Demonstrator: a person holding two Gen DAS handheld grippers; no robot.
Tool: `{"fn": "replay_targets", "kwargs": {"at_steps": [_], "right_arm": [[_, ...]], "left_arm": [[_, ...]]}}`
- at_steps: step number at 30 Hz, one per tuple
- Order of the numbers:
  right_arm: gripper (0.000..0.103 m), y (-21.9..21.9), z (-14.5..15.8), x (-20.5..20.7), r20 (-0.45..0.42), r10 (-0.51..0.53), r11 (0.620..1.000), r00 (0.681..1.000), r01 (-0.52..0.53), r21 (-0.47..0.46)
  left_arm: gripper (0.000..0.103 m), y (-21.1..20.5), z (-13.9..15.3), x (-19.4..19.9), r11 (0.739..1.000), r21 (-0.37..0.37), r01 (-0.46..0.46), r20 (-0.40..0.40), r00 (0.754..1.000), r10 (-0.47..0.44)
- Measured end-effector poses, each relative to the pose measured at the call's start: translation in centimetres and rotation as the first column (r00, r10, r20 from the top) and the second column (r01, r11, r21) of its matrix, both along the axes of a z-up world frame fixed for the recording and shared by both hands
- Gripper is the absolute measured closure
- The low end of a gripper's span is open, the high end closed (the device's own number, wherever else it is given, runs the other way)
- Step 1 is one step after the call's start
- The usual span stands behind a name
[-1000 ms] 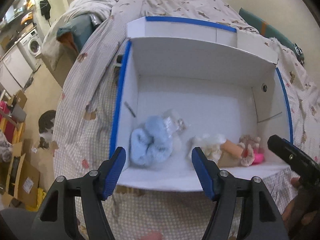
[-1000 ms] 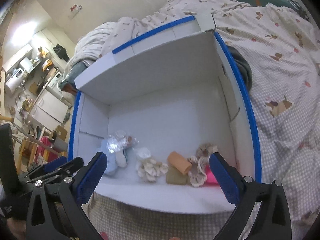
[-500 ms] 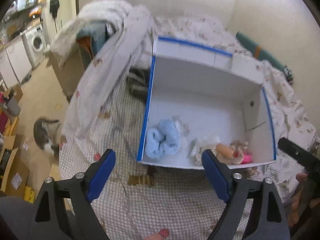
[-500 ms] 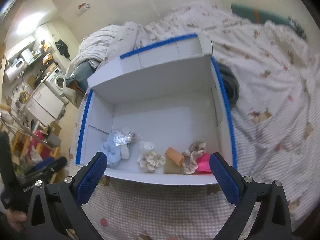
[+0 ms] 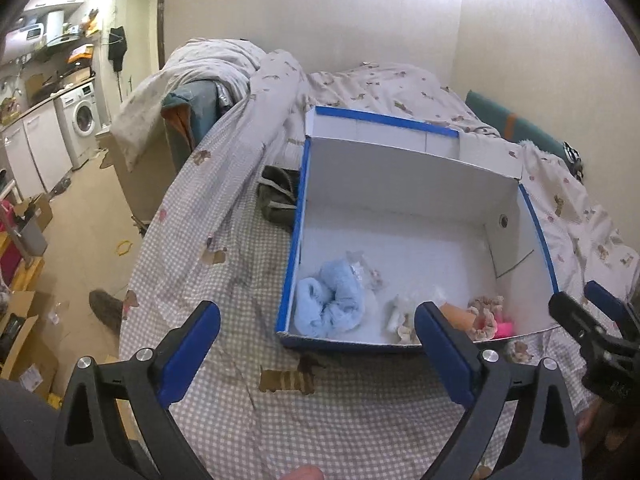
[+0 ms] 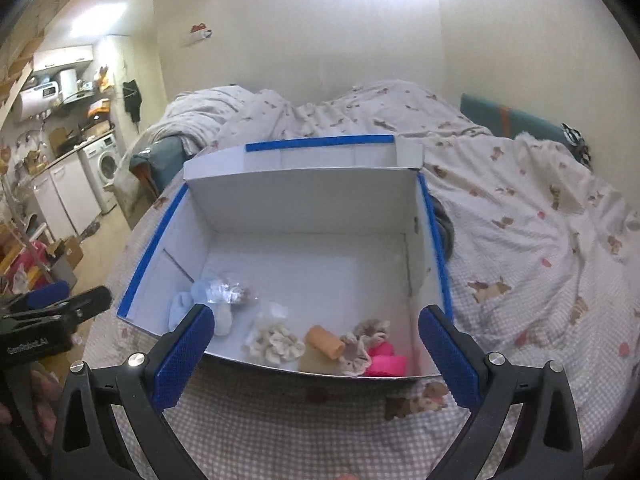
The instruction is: Organize soft objects
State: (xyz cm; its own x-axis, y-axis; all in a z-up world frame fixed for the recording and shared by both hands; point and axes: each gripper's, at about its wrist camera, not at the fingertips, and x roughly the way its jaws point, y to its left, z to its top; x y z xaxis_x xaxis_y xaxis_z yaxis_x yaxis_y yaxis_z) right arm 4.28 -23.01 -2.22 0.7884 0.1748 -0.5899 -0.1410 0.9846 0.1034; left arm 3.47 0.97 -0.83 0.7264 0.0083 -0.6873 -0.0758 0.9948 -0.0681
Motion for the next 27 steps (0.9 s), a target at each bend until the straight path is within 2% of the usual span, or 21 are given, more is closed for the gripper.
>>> {"fn": "replay_targets", "kwargs": {"at_steps": [3,6,16,27], "right_arm": [[0.0,0.2,-0.4,0.5,-0.029,0.019,1.0,0.999,-0.018,0.021],[0.0,0.1,-0.6,0.7,-0.033,0.007,1.0,0.999,-0.006,0.025],[0.0,-1.1,-1.4,1.6,-0.081,-0.042,0.997,0.996,0.047,0.063],[0.0,-0.8,-1.4,1.6,-0.08,-0.032,0.998,0.996,0.036,0.049]], "left_arm": [[0.006,-0.6,-0.2,0.2,1.0,0.006,0.028,0.014,1.0,-0.028],[0.006,-1.4,-0.3,0.2,0.998,0.052,0.035,0.037,0.999,-0.037],[0.005,-1.8,-1.0,0.5,0.998,0.047,0.049,0.009,0.999,-0.049],[0.005,-1.9,-1.2,0.6,0.997,0.052,0.049,0.01,0.999,-0.05]]}}
